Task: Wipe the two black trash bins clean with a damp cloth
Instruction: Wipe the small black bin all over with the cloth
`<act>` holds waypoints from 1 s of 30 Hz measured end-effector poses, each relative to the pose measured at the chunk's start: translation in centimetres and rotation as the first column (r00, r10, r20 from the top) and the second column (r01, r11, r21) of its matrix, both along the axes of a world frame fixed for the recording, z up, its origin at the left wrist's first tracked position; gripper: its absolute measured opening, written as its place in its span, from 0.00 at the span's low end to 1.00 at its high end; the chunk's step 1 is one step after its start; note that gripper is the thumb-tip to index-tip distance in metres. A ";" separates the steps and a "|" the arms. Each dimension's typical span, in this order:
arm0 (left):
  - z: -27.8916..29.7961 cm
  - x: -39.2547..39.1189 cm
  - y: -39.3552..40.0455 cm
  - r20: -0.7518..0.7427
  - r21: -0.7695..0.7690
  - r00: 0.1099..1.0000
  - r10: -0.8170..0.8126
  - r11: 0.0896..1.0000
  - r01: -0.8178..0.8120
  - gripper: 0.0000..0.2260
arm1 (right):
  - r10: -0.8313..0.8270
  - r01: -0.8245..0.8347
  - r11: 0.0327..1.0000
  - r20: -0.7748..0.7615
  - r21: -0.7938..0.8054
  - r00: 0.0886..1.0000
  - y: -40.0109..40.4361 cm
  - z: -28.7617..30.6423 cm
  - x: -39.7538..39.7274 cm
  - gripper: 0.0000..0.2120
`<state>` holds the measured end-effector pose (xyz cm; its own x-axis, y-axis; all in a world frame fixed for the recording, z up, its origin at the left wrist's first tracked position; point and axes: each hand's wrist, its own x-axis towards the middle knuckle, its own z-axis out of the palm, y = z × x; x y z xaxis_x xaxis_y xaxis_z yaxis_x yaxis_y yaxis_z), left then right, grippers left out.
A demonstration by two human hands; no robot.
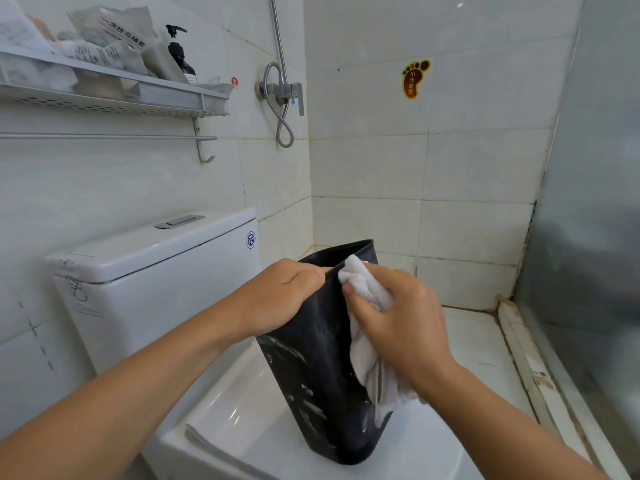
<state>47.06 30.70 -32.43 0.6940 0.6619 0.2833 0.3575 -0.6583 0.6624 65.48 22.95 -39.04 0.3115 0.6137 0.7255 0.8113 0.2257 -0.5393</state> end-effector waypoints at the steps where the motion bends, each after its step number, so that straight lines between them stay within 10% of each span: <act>1: 0.1 0.2 0.0 -0.006 0.019 1.000 -0.008 1.000 0.008 0.18 | 0.007 -0.009 1.000 0.051 0.022 0.999 -0.4 -0.2 -0.5 0.11; 5: 0.1 -0.1 0.4 0.019 0.010 1.000 0.018 1.000 -0.018 0.15 | 0.266 -0.271 0.963 0.219 -0.009 0.939 -2.6 -1.2 -2.9 0.19; 11: 0.0 -0.3 0.2 -0.034 -0.024 0.999 -0.015 1.000 0.014 0.16 | -0.004 0.004 1.000 -0.014 -0.019 1.000 0.0 0.5 1.1 0.10; 17: 0.3 0.3 0.1 0.021 0.002 1.000 0.020 1.000 -0.020 0.16 | 0.167 -0.172 0.985 0.204 0.004 0.965 -2.4 -1.7 -2.3 0.15; 24: 0.1 0.1 0.4 -0.013 -0.080 1.000 -0.023 0.997 0.022 0.18 | -0.092 0.093 0.995 0.019 -0.027 0.996 -0.2 -1.0 1.7 0.11; 30: 0.2 -0.6 1.2 0.012 -0.079 1.000 0.000 0.997 0.001 0.23 | 0.180 -0.178 0.984 0.206 -0.026 0.962 -2.6 -2.9 -2.6 0.16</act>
